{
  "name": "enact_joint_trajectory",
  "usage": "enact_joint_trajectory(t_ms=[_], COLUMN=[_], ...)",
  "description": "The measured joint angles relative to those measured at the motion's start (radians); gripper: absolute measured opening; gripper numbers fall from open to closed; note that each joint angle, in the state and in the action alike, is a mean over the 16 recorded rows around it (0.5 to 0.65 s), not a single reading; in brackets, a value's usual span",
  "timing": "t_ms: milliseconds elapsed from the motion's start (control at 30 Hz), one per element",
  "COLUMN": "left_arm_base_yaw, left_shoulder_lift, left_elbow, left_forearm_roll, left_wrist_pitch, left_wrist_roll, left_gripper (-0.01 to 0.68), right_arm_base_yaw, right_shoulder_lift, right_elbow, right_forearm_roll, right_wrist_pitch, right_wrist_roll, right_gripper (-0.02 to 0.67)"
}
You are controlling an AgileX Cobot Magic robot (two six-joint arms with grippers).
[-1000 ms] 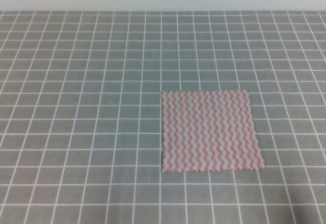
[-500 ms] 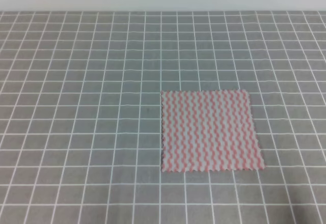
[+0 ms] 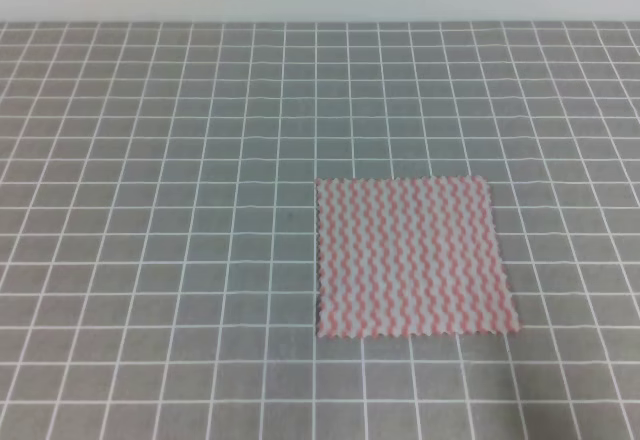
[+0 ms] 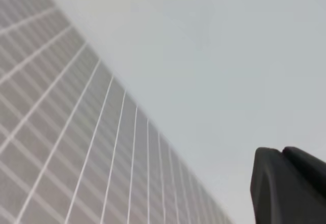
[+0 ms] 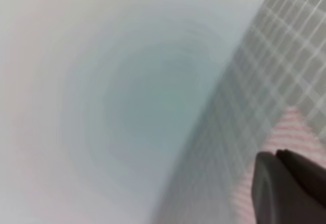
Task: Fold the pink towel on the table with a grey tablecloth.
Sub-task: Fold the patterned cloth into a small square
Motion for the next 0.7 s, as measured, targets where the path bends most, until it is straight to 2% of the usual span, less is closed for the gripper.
enact_joint_trajectory(t_ms=[133, 233, 500, 700], left_arm_base_yaw=[0.0, 0.0, 0.0, 0.0], left_shoulder_lift=[-0.002, -0.001, 0.06, 0.253], left_elbow=[0.002, 0.002, -0.04, -0.18], left_forearm_roll=[-0.125, -0.152, -0.175, -0.17], left_wrist_pitch=[-0.079, -0.1, -0.019, 0.149], left_wrist_roll=[-0.037, -0.009, 0.155, 0.368], left_gripper=[-0.001, -0.001, -0.001, -0.001], right_arm_base_yaw=[0.0, 0.0, 0.0, 0.0], right_shoulder_lift=[0.0, 0.002, 0.028, 0.142], right_elbow=[0.0, -0.002, -0.005, -0.041], right_forearm_roll=[0.207, 0.263, 0.177, 0.097], right_wrist_pitch=[-0.022, -0.02, 0.022, 0.093], right_wrist_roll=[-0.028, -0.062, -0.18, -0.275], right_gripper=[-0.018, -0.018, -0.018, -0.018])
